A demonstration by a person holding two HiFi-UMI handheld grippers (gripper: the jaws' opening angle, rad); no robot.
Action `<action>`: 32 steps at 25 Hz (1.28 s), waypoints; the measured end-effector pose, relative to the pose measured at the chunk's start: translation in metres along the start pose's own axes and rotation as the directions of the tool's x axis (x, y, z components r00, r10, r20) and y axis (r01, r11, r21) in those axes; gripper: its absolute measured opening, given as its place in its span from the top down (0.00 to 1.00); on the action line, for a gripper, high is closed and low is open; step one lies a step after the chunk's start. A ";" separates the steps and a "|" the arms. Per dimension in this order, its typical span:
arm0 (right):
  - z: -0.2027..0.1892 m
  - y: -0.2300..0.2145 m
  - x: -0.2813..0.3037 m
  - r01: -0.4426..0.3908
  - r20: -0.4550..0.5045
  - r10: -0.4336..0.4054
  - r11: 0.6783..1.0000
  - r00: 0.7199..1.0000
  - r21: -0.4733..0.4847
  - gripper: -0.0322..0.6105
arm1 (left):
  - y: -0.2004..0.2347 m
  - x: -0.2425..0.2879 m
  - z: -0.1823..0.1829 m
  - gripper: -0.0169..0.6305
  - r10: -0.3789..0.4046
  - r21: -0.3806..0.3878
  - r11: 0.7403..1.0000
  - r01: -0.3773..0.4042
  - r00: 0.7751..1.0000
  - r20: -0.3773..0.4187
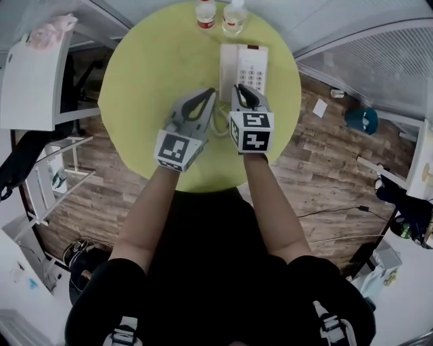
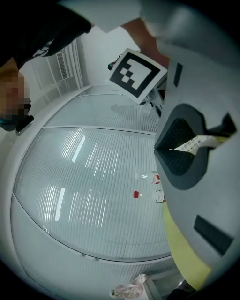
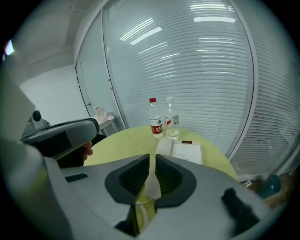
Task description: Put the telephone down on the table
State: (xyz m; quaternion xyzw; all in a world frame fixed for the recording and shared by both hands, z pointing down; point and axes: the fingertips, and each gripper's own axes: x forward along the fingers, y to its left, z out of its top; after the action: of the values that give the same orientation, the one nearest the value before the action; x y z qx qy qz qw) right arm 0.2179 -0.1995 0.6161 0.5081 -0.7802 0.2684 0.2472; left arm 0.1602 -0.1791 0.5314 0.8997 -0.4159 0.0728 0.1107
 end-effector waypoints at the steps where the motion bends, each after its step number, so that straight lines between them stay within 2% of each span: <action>1: -0.003 -0.002 0.006 0.012 -0.019 -0.012 1.000 1.000 0.003 0.91 | 0.003 0.002 -0.003 0.95 -0.001 0.001 1.000 0.001 1.000 0.000; 5: -0.012 -0.011 0.026 0.047 -0.083 -0.044 0.999 0.996 0.027 0.81 | 0.010 0.012 -0.012 0.96 -0.017 0.019 1.000 0.017 1.000 -0.003; 8: -0.018 -0.013 0.038 0.058 -0.114 -0.052 0.997 0.992 0.043 0.78 | 0.015 0.019 -0.017 0.96 -0.024 0.029 0.999 0.025 1.000 -0.004; 19: -0.035 -0.014 0.084 0.071 -0.194 -0.053 0.993 0.980 0.091 0.59 | 0.047 0.033 -0.040 0.96 -0.004 -0.006 1.000 0.004 1.000 -0.025; 25: -0.041 -0.018 0.104 0.094 -0.227 -0.067 0.990 0.972 0.110 0.55 | 0.061 0.034 -0.049 0.95 0.013 -0.034 0.999 -0.015 0.999 -0.051; 32: -0.049 -0.022 0.118 0.142 -0.269 -0.115 0.986 0.956 0.084 0.55 | 0.068 0.036 -0.061 0.95 0.006 -0.061 0.998 -0.010 0.998 -0.060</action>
State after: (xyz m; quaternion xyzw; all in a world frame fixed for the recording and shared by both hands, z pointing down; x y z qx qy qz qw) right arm 0.2012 -0.2516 0.7334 0.5295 -0.6910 0.3565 0.3393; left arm 0.1290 -0.2328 0.6081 0.8917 -0.4178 0.0876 0.1504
